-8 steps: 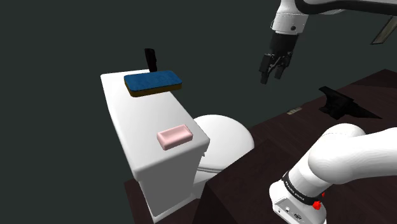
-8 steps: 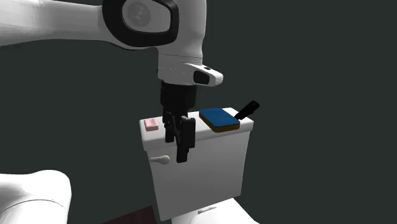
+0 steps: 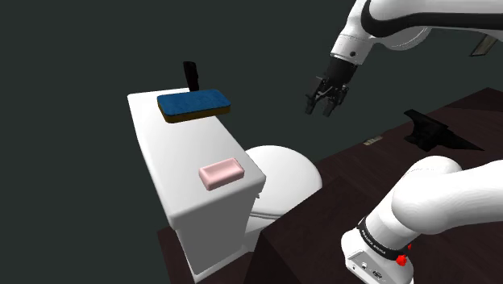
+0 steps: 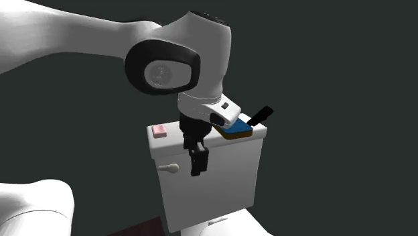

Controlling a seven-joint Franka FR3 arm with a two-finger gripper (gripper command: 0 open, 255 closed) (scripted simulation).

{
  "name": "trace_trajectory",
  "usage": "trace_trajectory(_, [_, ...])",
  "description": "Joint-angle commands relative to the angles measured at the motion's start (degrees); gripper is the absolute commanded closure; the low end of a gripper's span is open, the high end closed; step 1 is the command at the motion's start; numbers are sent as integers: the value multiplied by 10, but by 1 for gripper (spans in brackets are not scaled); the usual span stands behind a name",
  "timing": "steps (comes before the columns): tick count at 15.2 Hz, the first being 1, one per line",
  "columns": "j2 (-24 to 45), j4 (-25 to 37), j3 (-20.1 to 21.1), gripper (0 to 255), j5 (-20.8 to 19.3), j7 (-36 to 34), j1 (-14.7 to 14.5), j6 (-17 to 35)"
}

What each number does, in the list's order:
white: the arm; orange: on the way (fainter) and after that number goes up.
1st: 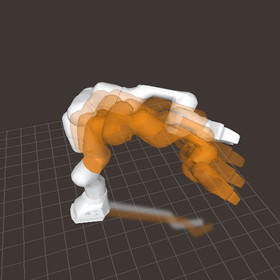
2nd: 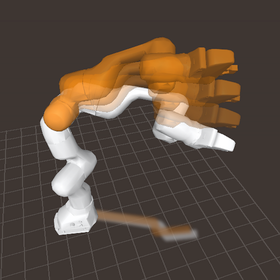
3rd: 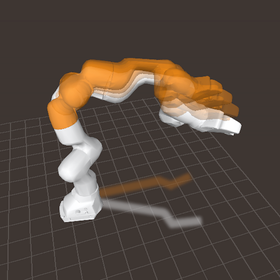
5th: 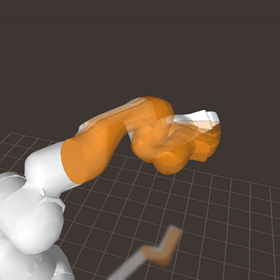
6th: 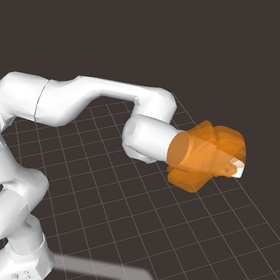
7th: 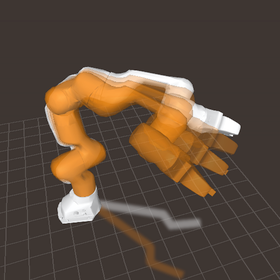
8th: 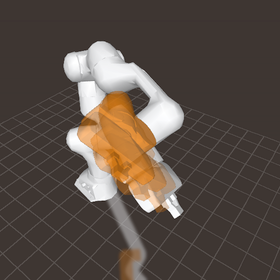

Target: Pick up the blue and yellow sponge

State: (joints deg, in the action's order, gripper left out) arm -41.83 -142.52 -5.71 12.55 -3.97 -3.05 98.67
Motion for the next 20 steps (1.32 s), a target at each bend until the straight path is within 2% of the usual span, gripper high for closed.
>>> trace_trajectory(1, [11,-27,-20,0,53,8,-8,55])
trace_trajectory(4, [32,-59,-40,0,144,24,-33,134])
trace_trajectory(7, [62,-81,-63,0,250,58,-70,211])
trace_trajectory(12, [131,-84,-110,0,473,164,-158,309])
trace_trajectory(16, [201,-54,-151,0,682,284,-227,326])
trace_trajectory(20, [277,-12,-177,0,879,386,-265,279])
